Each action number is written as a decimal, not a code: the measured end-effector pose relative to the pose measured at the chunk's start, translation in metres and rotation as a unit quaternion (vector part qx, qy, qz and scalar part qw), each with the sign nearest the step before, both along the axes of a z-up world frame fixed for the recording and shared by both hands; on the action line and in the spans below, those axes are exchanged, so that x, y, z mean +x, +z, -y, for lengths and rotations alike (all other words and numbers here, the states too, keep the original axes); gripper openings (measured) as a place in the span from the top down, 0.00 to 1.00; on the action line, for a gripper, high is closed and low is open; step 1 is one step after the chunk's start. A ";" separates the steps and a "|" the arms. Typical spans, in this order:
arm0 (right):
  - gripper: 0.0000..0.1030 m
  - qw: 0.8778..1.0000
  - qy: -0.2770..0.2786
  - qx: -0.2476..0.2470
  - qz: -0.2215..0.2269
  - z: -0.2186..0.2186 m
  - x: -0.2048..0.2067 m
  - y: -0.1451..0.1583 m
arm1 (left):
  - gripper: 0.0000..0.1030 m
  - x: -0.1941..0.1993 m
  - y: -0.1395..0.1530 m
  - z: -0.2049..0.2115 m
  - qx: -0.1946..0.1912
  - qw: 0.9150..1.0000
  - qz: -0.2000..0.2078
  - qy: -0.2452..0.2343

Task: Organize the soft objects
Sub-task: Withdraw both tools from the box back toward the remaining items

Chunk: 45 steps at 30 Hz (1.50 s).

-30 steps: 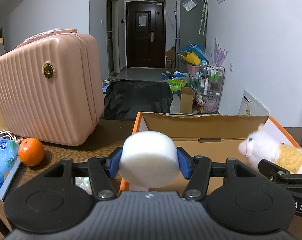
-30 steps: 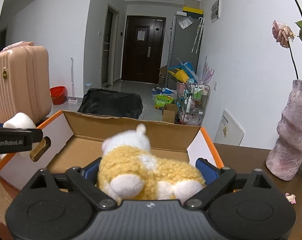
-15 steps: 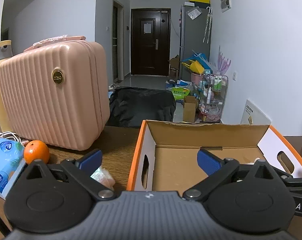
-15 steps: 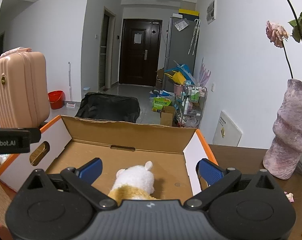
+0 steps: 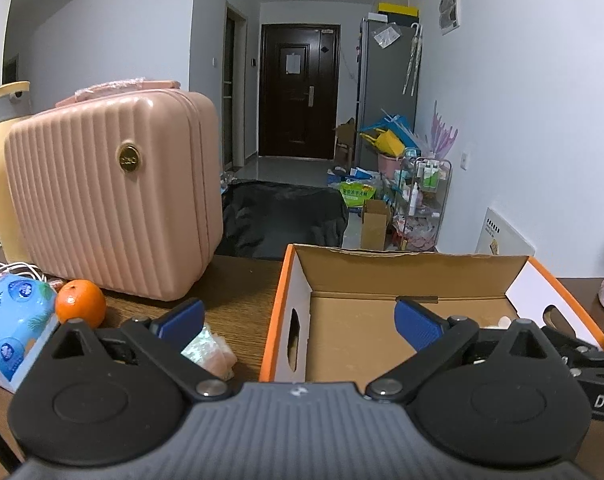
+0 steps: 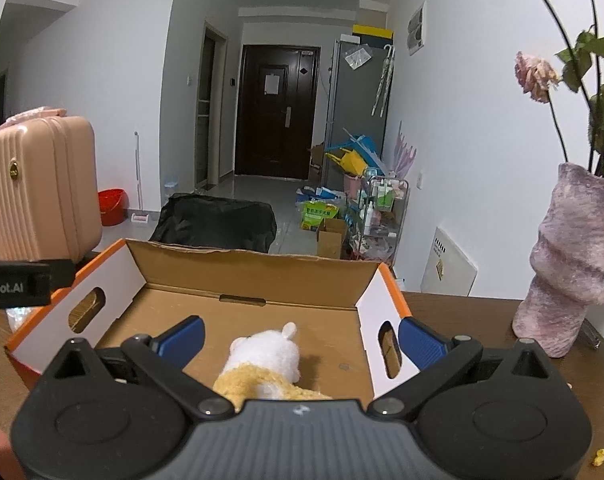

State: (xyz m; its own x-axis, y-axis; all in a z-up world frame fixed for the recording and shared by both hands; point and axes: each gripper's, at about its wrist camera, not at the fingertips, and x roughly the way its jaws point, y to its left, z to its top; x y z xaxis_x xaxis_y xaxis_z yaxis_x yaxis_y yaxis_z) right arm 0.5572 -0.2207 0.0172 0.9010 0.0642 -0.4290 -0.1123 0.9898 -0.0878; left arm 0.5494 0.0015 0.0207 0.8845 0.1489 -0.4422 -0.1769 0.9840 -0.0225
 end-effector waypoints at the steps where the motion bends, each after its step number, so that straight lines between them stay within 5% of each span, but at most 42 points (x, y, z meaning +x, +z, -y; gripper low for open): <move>1: 0.00 1.000 0.001 -0.001 0.003 0.000 -0.004 0.001 | 0.00 -0.003 0.000 0.000 0.000 1.000 0.001 -0.001; 26: 0.00 0.998 0.009 0.012 0.054 0.022 -0.115 0.011 | 0.00 -0.117 0.012 -0.005 0.001 0.997 0.070 -0.036; 45: 0.00 0.998 0.019 0.026 0.054 0.018 -0.200 -0.004 | 0.00 -0.203 0.000 -0.003 0.008 0.996 0.068 -0.056</move>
